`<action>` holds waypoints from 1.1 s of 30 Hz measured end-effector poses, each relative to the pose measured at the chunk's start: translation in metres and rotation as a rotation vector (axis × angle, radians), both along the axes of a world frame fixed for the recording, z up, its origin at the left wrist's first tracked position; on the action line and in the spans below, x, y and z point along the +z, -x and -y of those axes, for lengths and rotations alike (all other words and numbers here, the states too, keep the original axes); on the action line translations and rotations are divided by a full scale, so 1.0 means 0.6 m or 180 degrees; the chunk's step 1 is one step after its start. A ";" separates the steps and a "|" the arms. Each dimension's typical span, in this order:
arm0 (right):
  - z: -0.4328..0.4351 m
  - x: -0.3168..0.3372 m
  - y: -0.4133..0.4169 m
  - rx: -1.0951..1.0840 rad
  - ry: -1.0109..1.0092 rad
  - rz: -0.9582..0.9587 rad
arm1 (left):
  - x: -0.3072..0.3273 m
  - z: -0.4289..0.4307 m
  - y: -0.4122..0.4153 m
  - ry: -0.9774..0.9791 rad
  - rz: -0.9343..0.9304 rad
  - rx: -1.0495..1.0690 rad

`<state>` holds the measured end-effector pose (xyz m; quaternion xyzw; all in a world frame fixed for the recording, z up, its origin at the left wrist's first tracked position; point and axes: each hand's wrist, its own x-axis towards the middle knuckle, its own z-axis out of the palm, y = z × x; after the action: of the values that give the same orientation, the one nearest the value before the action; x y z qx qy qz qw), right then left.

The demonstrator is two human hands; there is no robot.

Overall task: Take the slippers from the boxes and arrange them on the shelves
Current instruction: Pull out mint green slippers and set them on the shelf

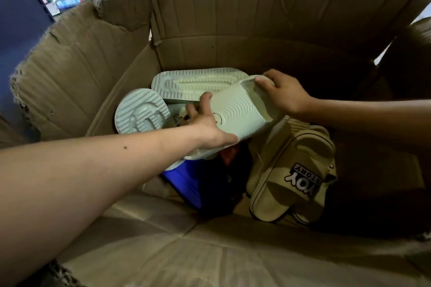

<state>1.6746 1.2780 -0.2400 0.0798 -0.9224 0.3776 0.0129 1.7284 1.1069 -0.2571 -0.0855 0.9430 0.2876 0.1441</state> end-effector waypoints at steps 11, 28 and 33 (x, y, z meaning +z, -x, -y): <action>0.006 0.047 0.042 -0.0523 0.2091 0.1482 | 0.055 0.010 0.024 -0.2913 -0.0464 0.1404; 0.087 -0.061 0.075 -0.1179 0.2864 0.1764 | 0.023 0.060 -0.013 -0.2378 -0.1805 0.1990; 0.064 0.021 0.079 -0.0527 0.3350 0.1253 | 0.071 0.041 0.018 -0.2527 -0.2046 0.1969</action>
<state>1.6269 1.2395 -0.2272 -0.0819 -0.5981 0.7919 -0.0916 1.7175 1.0822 -0.2146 -0.2044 0.6911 0.6581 -0.2179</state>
